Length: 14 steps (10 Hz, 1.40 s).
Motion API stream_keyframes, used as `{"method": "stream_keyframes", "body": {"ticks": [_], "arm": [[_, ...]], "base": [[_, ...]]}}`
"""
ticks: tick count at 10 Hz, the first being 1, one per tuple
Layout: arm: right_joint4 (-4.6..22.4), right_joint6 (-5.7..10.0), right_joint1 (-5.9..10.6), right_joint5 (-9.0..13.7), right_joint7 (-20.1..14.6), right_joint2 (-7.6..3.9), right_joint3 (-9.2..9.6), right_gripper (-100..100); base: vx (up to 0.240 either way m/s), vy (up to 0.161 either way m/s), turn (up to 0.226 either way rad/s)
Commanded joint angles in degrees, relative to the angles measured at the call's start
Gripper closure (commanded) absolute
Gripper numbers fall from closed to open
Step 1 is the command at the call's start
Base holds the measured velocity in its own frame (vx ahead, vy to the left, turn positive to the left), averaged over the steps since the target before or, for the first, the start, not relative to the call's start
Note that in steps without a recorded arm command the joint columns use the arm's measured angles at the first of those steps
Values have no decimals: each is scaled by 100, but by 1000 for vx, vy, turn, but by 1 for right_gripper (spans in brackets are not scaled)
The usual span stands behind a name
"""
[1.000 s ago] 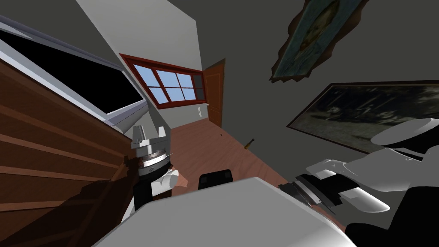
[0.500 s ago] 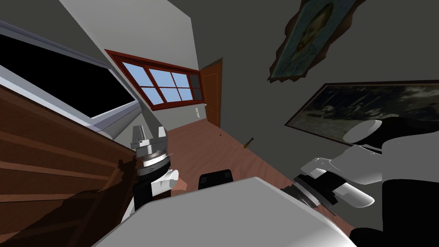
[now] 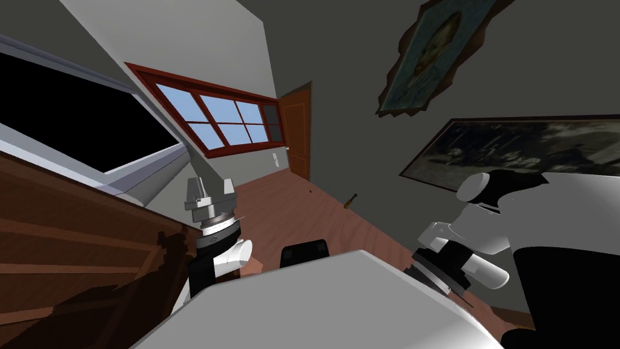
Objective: Push the door open
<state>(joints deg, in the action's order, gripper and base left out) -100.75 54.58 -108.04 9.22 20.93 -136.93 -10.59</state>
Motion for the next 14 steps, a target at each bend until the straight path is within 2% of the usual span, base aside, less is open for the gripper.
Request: {"method": "stream_keyframes", "body": {"ticks": [1,10,14], "arm": [[39,24,-107,0,26,-196,-9,-100],[287,165,-747,19,183,-1261,-89,-100],[383,219,-999,26,244,-1674,-120,-100]], "base": [[40,102,-111],[35,93,-93],[29,94,-82]]}}
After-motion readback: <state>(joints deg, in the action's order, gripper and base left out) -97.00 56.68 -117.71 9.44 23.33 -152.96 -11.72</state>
